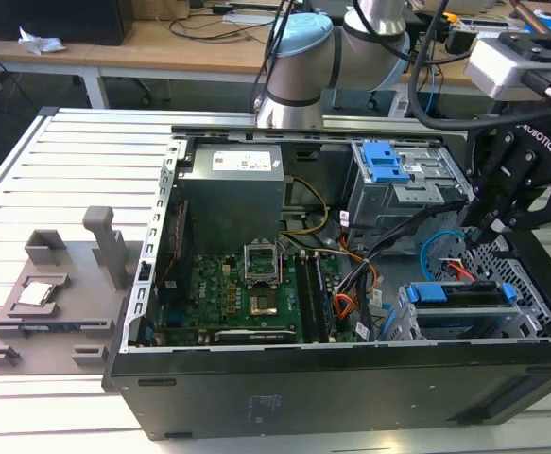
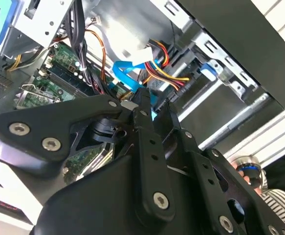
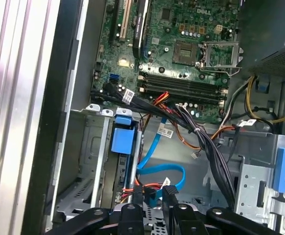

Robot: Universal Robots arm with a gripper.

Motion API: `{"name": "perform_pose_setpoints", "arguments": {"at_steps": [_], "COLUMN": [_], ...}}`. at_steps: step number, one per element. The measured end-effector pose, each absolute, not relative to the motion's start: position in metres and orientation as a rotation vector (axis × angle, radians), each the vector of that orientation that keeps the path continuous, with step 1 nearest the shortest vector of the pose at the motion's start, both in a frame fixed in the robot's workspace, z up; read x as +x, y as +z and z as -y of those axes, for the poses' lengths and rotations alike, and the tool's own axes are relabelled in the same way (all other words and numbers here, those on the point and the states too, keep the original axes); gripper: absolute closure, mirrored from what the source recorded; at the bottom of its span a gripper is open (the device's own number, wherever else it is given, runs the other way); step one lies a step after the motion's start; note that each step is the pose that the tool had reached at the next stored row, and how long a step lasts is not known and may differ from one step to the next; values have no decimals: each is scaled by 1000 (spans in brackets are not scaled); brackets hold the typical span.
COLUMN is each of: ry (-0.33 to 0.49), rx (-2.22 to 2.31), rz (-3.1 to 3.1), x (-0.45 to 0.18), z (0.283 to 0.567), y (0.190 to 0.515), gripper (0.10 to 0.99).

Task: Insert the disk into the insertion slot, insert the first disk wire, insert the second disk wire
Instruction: 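Insert the second disk wire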

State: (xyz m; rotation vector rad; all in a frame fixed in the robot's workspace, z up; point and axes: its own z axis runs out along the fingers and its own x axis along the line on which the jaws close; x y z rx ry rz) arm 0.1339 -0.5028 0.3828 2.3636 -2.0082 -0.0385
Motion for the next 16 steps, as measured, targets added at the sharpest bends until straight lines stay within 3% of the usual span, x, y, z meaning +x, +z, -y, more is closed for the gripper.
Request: {"name": "perform_pose_setpoints", "arguments": {"at_steps": [9, 10, 12, 16], "ry": [-19, -18, -18, -16], "rx": [2367, 2367, 2367, 2367], "rz": [1981, 1981, 1980, 1979], "x": [134, 134, 134, 134], "z": [502, 502, 502, 502], "y": [375, 375, 375, 375], "gripper": [784, 800, 922, 922]}}
